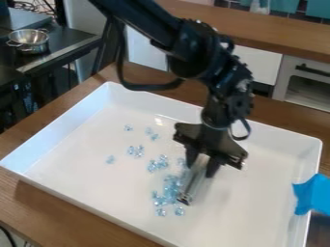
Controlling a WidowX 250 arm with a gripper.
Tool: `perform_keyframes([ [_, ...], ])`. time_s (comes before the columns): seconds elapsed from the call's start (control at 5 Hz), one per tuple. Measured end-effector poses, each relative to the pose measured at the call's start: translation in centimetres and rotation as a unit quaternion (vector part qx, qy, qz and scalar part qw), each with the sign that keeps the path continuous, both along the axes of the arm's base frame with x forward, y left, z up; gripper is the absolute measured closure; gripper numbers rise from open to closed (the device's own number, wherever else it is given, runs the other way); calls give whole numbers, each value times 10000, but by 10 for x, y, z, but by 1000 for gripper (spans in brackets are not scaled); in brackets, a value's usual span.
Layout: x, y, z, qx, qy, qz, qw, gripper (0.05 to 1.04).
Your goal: Sweep into pile
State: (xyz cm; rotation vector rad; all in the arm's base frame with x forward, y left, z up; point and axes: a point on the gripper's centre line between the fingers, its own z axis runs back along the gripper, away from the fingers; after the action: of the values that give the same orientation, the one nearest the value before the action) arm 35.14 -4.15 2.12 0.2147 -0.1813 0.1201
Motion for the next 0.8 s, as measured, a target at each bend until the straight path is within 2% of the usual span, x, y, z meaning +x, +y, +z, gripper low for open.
perform_keyframes([
  [0.2, 1, 30, 1, 298, 44, 38, 9995, 695],
  [0.4, -9, 72, 0, 599, 218, 115, 9979, 696],
  [0.6, -20, 91, 0, 734, 229, 85, 9970, 696],
  [0.8, -33, 122, 1, 837, 350, 205, 9957, 696],
])
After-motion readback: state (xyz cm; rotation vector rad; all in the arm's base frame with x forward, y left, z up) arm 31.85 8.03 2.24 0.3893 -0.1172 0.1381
